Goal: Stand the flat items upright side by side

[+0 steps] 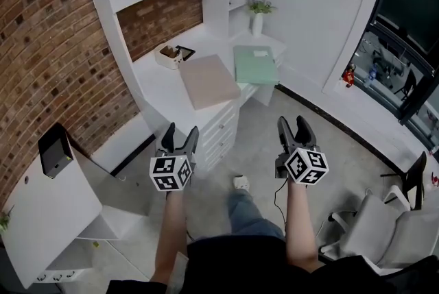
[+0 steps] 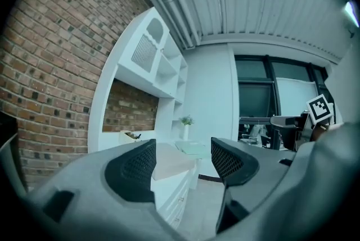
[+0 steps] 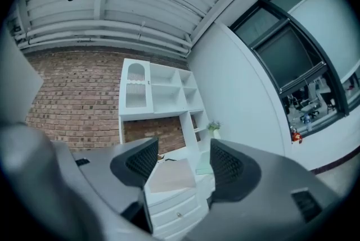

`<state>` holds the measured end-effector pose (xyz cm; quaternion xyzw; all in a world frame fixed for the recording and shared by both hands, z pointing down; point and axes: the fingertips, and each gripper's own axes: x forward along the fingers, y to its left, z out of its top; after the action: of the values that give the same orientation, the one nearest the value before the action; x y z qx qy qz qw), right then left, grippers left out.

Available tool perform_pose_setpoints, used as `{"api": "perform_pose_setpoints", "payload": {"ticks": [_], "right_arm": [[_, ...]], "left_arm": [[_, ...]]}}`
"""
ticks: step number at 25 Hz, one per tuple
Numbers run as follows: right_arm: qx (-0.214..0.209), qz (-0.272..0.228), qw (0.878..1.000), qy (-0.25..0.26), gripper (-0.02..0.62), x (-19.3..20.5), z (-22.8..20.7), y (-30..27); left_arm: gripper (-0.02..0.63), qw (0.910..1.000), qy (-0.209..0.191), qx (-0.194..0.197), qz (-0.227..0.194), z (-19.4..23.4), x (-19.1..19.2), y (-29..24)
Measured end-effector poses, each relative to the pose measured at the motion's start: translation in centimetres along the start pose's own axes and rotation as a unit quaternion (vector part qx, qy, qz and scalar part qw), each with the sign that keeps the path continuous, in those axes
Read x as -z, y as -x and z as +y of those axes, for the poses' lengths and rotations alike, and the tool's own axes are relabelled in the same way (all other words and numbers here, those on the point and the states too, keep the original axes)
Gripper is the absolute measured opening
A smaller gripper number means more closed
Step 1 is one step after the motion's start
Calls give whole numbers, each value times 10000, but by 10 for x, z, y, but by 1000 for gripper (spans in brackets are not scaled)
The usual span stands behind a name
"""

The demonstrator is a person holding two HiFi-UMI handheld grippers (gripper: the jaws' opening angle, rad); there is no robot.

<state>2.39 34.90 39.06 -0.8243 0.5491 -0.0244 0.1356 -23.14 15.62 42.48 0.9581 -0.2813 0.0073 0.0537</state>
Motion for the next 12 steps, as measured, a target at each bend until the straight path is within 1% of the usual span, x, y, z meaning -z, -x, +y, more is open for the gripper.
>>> {"api": "perform_pose_setpoints", "payload": {"ticks": [4, 9, 12], "right_arm": [[-193, 277, 9994, -16, 268, 30, -23, -86], [-796, 944, 9923, 79, 268, 66, -43, -215], [-1059, 1252, 9865, 41, 268, 83, -53, -290]], "left_arm": [[281, 9991, 149, -335, 213, 32, 23, -64], [302, 9935, 491, -887, 512, 76, 52, -139], [308, 9892, 556, -1185, 663, 104, 62, -188]]}}
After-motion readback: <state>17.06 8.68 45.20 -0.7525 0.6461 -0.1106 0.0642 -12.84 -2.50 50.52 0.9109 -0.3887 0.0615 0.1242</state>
